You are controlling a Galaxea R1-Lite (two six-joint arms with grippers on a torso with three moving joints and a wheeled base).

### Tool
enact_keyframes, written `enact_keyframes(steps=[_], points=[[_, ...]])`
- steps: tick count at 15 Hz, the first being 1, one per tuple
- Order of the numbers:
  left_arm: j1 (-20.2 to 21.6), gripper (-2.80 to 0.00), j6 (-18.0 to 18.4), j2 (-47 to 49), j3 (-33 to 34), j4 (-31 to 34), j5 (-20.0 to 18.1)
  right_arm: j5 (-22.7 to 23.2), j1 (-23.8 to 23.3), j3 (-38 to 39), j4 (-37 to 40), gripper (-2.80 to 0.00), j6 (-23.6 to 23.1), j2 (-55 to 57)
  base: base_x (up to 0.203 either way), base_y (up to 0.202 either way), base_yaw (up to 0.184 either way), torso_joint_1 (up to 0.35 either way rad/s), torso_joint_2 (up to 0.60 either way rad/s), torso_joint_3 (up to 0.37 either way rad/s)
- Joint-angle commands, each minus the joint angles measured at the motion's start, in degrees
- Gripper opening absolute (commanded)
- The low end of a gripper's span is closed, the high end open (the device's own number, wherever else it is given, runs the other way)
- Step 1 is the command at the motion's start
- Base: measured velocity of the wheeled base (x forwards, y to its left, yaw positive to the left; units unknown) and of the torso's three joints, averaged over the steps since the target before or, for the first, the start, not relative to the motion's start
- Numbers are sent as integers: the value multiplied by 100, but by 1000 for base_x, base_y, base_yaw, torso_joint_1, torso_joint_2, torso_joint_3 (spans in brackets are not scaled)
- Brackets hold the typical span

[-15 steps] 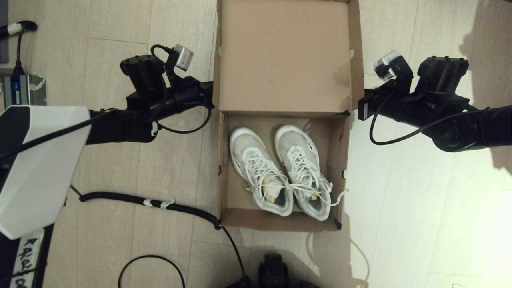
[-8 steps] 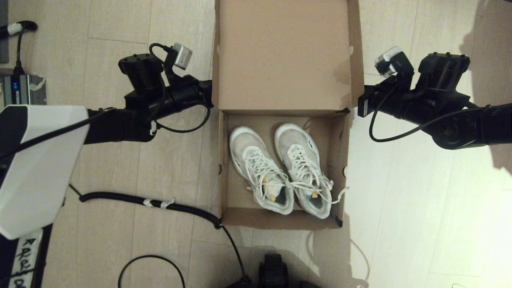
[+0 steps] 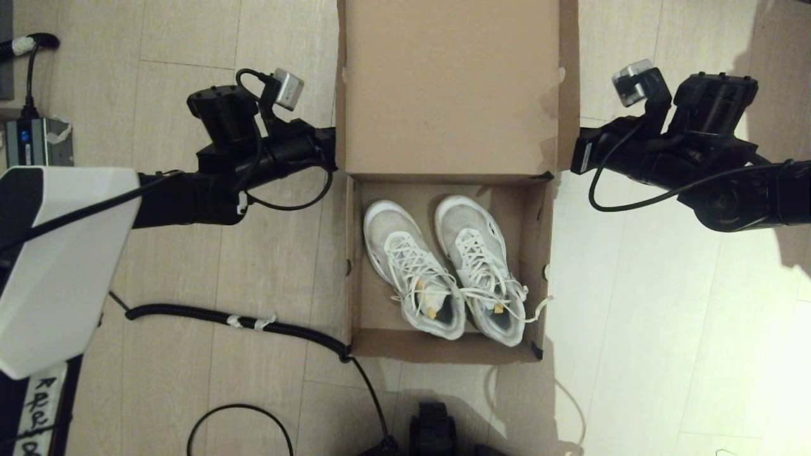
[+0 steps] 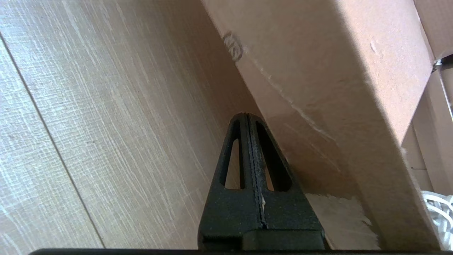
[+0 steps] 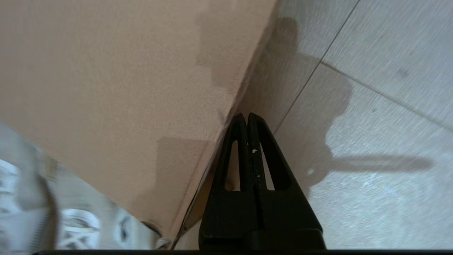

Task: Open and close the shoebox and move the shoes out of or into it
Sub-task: Close the shoe box

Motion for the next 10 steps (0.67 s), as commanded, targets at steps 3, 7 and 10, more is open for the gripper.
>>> enact_keyframes(steps=[3, 7, 10], points=[[55, -280, -254, -4, 1, -48, -35, 98, -36, 84, -13, -280, 414, -6, 0, 0, 0, 0, 0, 0], [137, -280, -282, -11, 0, -60, -44, 160, -45, 89, -17, -280, 430, 64, 0, 0, 0, 0, 0, 0], [118, -280, -331, -11, 0, -60, -89, 169, -55, 70, -25, -280, 481, 64, 0, 0, 0, 0, 0, 0]])
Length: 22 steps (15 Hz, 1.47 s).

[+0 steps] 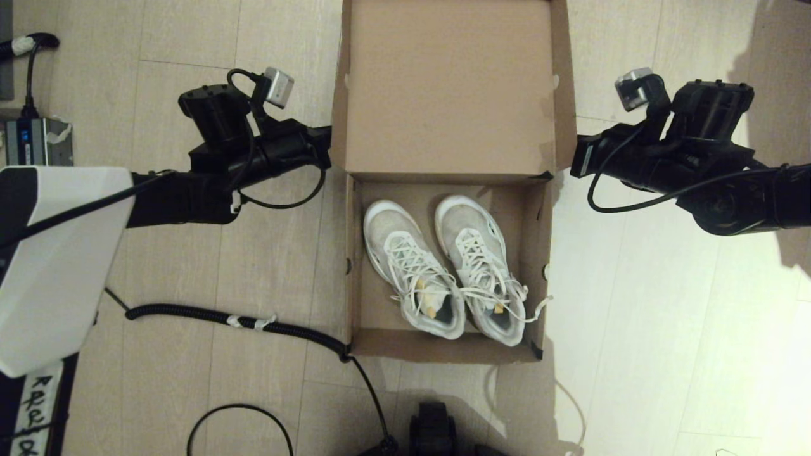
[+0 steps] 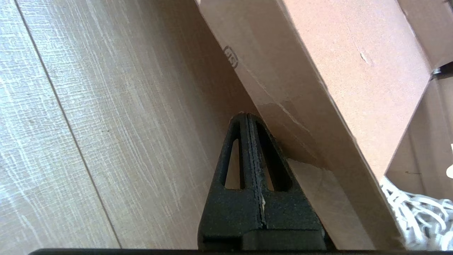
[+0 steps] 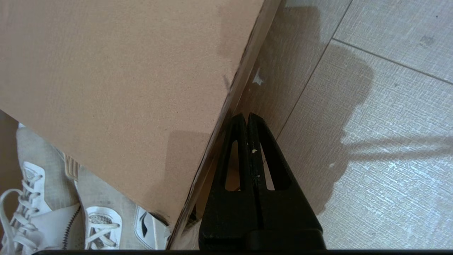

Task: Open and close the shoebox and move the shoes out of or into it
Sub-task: Close the shoe box

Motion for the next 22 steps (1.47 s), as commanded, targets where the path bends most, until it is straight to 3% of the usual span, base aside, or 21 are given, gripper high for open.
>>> enact_keyframes(steps=[1, 8, 18, 19, 21, 22], points=[[-23, -280, -144, -4, -5, -25, -35, 7, -10, -25, -29, -280, 69, 21, 0, 0, 0, 0, 0, 0], [-113, -280, -205, 14, -10, -81, -67, 8, -10, -665, -88, -280, 331, 394, 0, 0, 0, 0, 0, 0], [-157, -280, -205, -118, -10, -133, -67, -28, -10, -796, -107, -280, 439, 130, 0, 0, 0, 0, 0, 0], [-165, -280, -216, -150, -10, -121, -67, -30, -10, -790, -75, -280, 518, 72, 0, 0, 0, 0, 0, 0], [-166, -280, -442, -182, -10, -163, -98, -23, -10, -794, 7, -280, 1320, -11, 0, 0, 0, 0, 0, 0], [-174, -280, -442, -171, -10, -177, -103, -13, -10, -784, 15, -280, 1500, 3, 0, 0, 0, 0, 0, 0]])
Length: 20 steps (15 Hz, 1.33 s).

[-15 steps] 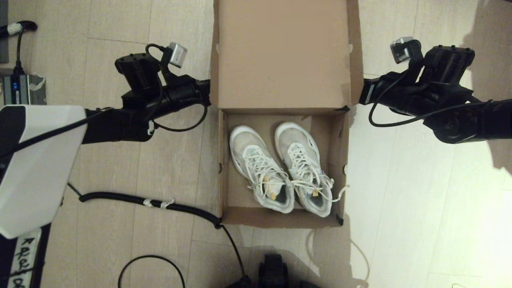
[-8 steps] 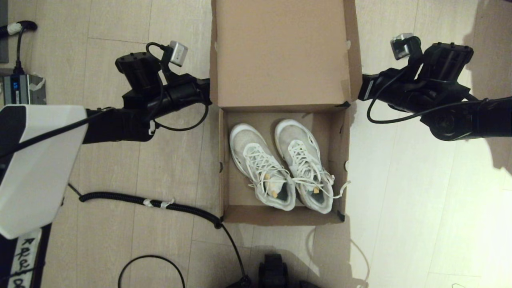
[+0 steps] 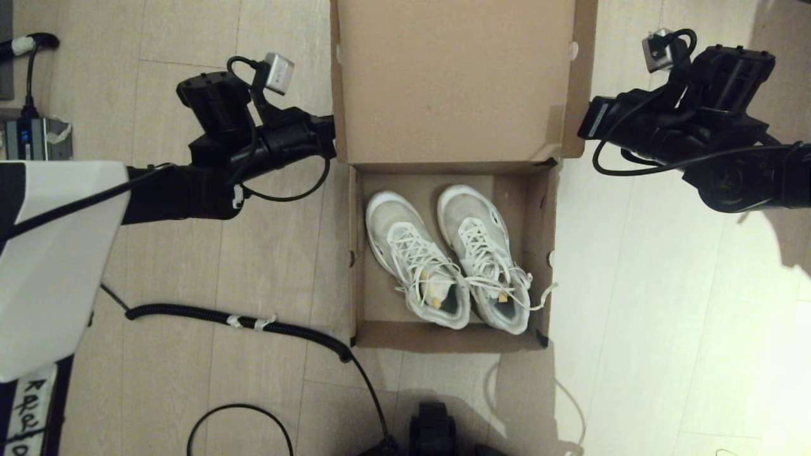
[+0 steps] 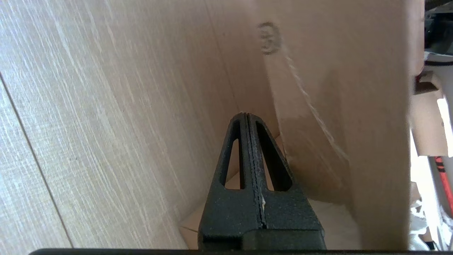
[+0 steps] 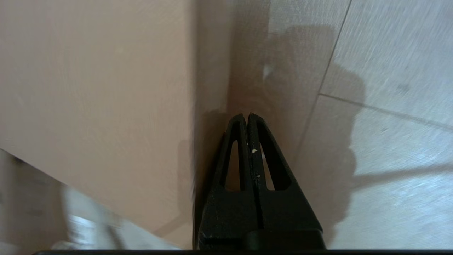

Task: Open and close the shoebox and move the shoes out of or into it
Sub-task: Close the shoe box

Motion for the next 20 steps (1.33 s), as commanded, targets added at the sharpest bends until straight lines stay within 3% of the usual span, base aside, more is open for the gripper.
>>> enact_keyframes(steps=[1, 14, 20], points=[[-9, -280, -10, -31, 1, -31, -20, 20, 3, 42, -27, -280, 85, -46, 0, 0, 0, 0, 0, 0], [-100, -280, -28, -491, 19, -20, -29, -23, -180, 49, 163, -280, 177, -649, 0, 0, 0, 0, 0, 0], [-305, -280, -338, -674, 19, -17, -29, -59, -252, 38, 311, -280, 555, -843, 0, 0, 0, 0, 0, 0]])
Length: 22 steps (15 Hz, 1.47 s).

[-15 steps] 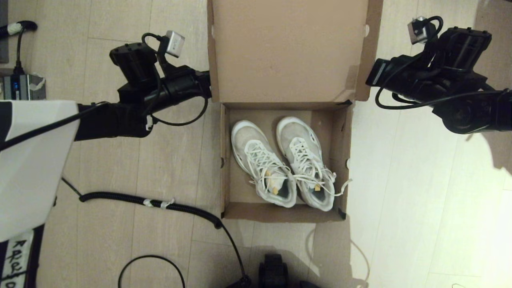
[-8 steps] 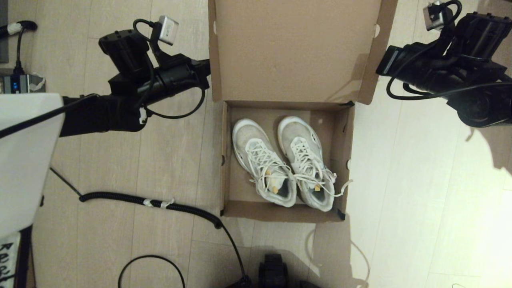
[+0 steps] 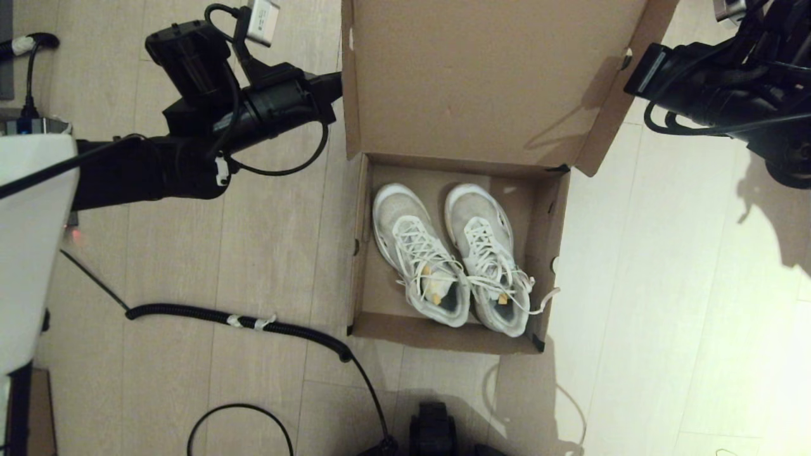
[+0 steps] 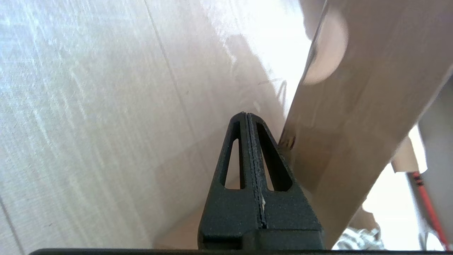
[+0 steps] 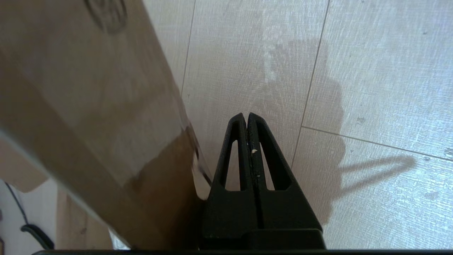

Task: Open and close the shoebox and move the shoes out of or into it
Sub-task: Close the shoe box

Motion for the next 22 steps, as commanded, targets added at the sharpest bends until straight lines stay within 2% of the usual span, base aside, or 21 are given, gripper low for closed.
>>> enact_keyframes(steps=[1, 6, 11, 13, 18, 22], points=[[-69, -280, -87, -80, -2, -24, -21, 14, 0, 32, -10, -280, 48, -91, 0, 0, 0, 0, 0, 0], [-70, -280, -170, -280, 7, -25, -12, -136, -173, 39, 311, -280, 287, -400, 0, 0, 0, 0, 0, 0], [-140, -280, -615, -415, 15, -25, -12, -155, -404, 40, 760, -280, 1124, -751, 0, 0, 0, 0, 0, 0], [-149, -280, -681, -399, 15, -25, -4, -345, -405, 56, 782, -280, 1162, -730, 0, 0, 0, 0, 0, 0], [-193, -280, -1003, -313, 15, -139, -4, -391, -396, 168, 773, -280, 1212, -673, 0, 0, 0, 0, 0, 0], [-190, -280, -1428, -421, 15, -147, 17, -399, -405, 76, 773, -280, 1203, -559, 0, 0, 0, 0, 0, 0]])
